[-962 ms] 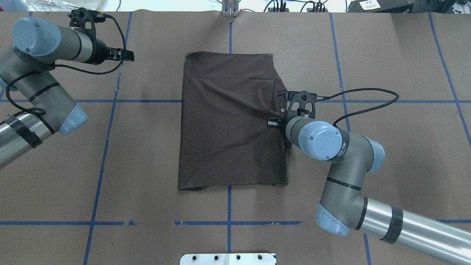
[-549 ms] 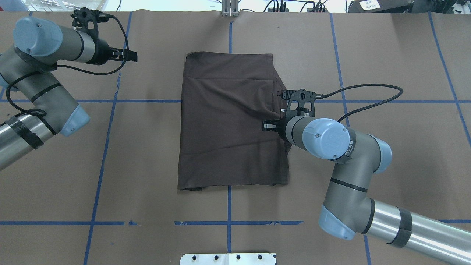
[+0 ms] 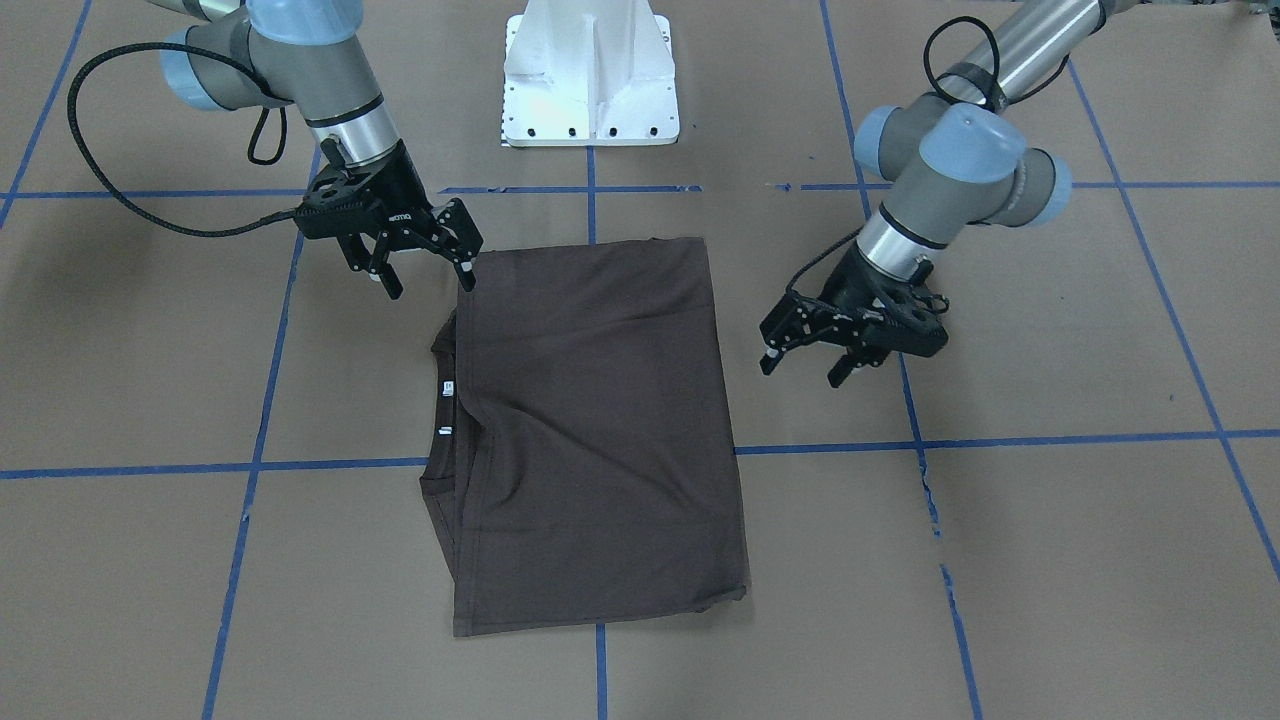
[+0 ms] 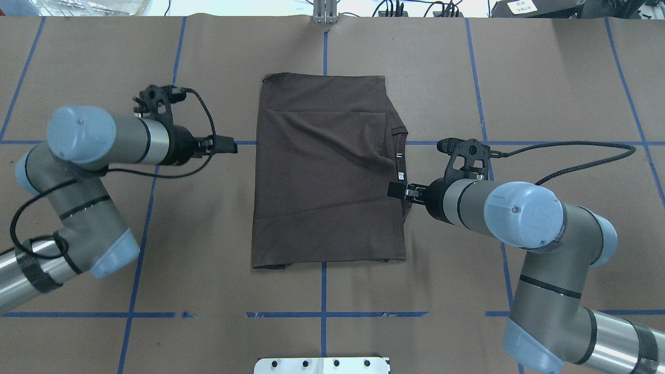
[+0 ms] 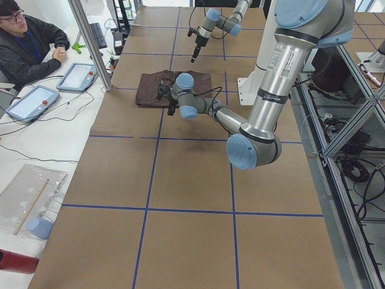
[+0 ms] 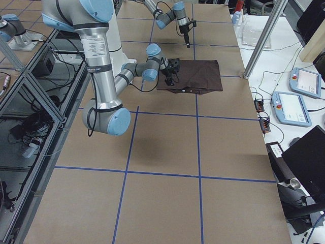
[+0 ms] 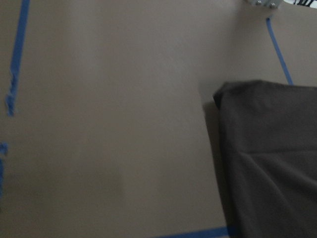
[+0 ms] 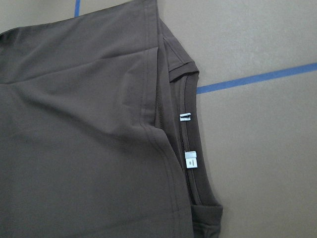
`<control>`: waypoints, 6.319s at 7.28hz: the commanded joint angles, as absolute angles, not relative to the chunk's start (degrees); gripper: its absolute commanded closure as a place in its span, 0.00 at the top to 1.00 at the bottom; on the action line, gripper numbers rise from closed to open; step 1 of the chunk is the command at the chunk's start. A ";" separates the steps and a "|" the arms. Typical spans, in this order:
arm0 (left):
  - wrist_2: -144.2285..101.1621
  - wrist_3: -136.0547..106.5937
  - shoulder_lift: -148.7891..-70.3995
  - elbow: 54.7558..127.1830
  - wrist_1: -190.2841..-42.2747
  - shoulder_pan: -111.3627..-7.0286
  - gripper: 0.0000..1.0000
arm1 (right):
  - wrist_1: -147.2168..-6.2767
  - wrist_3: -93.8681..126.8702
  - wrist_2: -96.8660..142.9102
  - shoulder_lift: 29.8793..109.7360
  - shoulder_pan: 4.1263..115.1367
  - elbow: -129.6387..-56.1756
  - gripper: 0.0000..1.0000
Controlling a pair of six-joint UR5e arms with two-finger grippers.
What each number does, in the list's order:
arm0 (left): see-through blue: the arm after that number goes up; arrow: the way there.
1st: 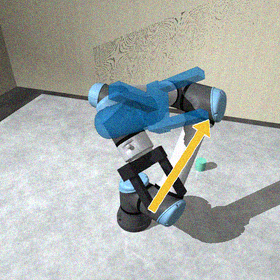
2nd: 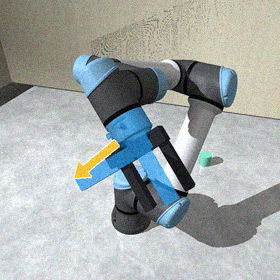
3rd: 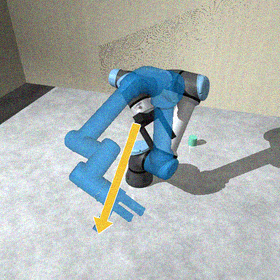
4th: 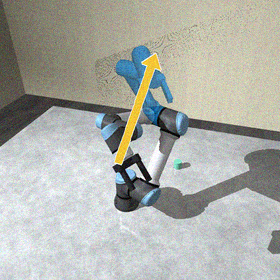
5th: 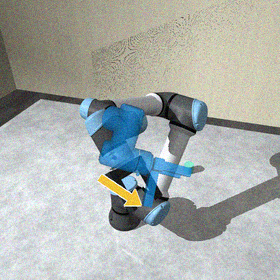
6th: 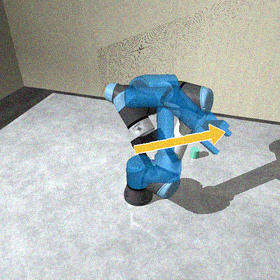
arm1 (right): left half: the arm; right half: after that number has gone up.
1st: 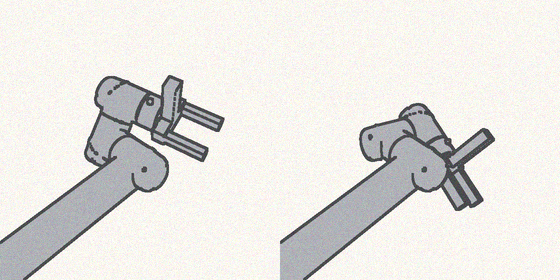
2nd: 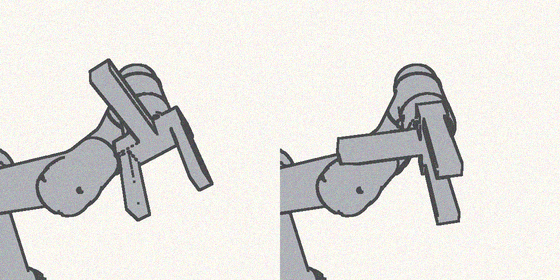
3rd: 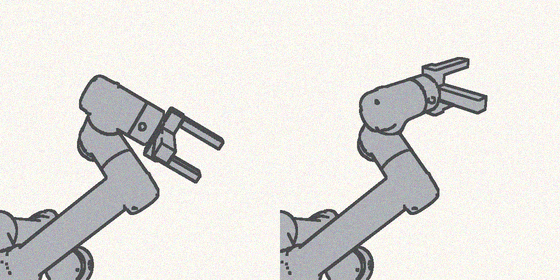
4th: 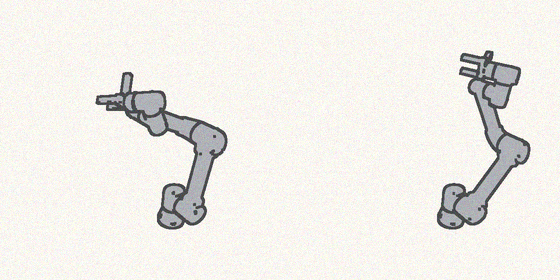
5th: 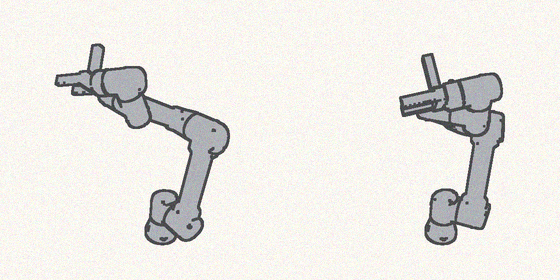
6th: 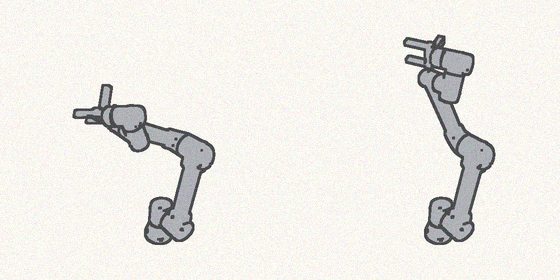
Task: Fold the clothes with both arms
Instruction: 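Move the left gripper to the shirt's near corner while the right gripper holds the collar, then move the right gripper to the shirt's near corner beside the collar, then grasp the shirt's near edge with both grippers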
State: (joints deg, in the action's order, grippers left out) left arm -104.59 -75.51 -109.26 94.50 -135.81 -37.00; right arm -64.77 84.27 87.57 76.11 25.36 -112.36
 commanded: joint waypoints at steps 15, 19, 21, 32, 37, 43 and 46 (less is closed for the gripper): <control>-89.39 -99.40 -104.06 102.13 -135.35 -14.94 0.51 | -64.77 88.59 86.92 76.90 24.35 -114.26 0.99; -89.47 -99.41 -104.06 102.48 -135.35 -14.85 0.12 | -64.78 88.68 86.92 77.08 24.35 -114.17 0.99; -89.38 -99.40 -104.06 102.83 -135.35 -14.85 0.00 | -65.30 89.90 85.79 77.08 23.91 -114.08 0.93; -89.38 -99.40 -103.89 104.06 -135.35 -14.94 0.00 | -85.87 118.39 77.36 67.06 11.43 -109.61 0.72; -89.38 -99.40 -103.80 104.41 -135.35 -14.94 0.00 | -85.78 118.30 76.90 67.15 11.43 -107.93 0.72; -89.38 -99.40 -103.62 104.85 -135.35 -14.94 0.00 | -85.17 118.21 76.55 66.97 11.60 -107.32 0.71; -89.38 -99.40 -103.62 104.85 -135.35 -14.94 0.00 | -85.95 117.86 76.46 64.69 12.13 -105.03 0.71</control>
